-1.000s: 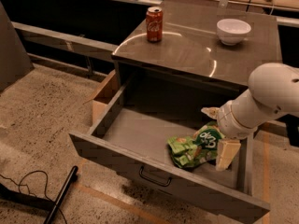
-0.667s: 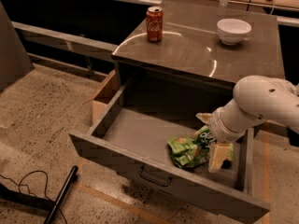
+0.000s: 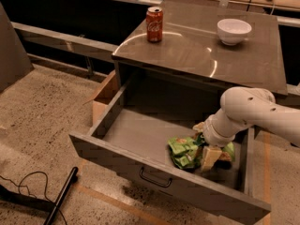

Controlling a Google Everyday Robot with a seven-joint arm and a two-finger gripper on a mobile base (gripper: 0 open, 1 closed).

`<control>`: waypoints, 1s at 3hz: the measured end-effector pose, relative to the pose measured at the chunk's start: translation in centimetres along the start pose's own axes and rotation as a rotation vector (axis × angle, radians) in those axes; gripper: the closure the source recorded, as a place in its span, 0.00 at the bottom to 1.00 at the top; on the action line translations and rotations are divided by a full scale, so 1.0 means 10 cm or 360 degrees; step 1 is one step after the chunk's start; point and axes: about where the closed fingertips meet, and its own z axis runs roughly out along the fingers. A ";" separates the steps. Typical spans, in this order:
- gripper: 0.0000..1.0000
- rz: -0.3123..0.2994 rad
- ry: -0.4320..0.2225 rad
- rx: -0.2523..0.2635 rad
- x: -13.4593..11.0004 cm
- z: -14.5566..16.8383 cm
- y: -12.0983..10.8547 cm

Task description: Pick green rice chip bag from top drawer and place on counter

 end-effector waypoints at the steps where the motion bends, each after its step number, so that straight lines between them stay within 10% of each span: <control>1: 0.41 0.0041 -0.0011 -0.0032 0.03 0.12 0.03; 3: 0.88 0.0236 -0.0105 0.0064 0.00 -0.32 0.19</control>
Offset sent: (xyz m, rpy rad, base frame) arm -0.0214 -0.0111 0.0099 0.0656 0.0334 -0.1266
